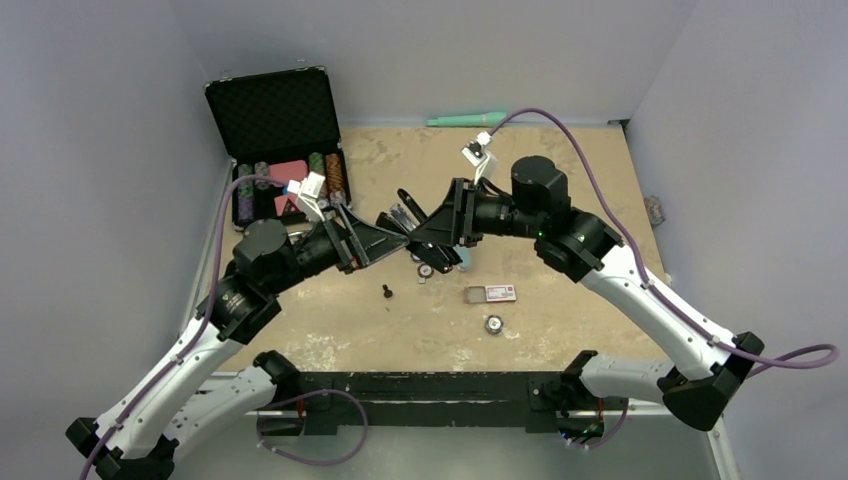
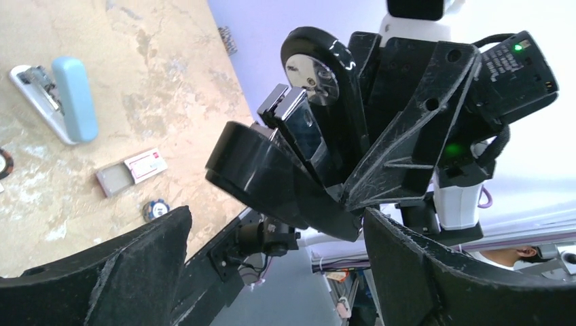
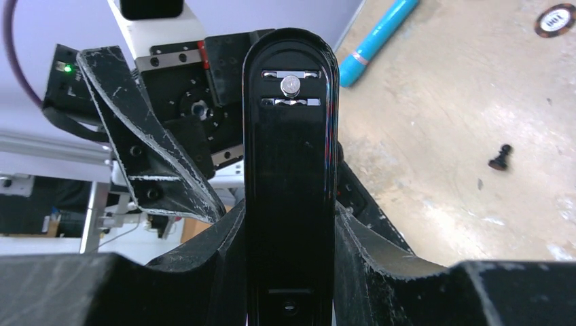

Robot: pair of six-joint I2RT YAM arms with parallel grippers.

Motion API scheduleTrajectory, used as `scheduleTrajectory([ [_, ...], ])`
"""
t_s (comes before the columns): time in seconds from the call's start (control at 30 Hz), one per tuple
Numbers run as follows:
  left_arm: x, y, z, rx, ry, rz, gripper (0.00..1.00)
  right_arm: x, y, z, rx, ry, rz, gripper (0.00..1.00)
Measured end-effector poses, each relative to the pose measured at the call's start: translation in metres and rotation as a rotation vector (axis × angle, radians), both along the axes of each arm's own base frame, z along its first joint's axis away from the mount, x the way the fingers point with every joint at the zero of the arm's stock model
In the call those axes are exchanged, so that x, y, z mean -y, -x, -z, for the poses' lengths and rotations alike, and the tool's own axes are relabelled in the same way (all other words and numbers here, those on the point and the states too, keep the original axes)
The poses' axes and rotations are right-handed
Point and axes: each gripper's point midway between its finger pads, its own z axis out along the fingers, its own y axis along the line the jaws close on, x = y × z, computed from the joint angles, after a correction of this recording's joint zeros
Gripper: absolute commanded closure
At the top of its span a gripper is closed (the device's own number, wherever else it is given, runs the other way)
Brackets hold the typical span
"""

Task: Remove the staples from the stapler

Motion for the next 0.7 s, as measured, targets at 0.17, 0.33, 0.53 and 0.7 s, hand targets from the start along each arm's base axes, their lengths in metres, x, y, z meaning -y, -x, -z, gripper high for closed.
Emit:
scheduleTrajectory([
  [0.17,0.006,-0.006,-0.019,0.052,0.048,0.006,0.01,-0.009,0.003,-0.013,-0.008,-0.062,-0.045,1.0],
  [0.33,0.01,-0.011,-0.044,0.112,0.092,0.008,0.04,-0.016,0.009,-0.024,-0.016,-0.119,-0.099,1.0],
  [0.53,0.008,-0.011,-0.082,0.193,0.154,-0.002,0.0,-0.021,0.019,-0.054,0.016,-0.23,-0.172,1.0],
  [0.7,0.009,-0.017,-0.098,0.225,0.184,-0.02,0.04,-0.022,0.027,-0.076,0.046,-0.32,-0.226,1.0],
])
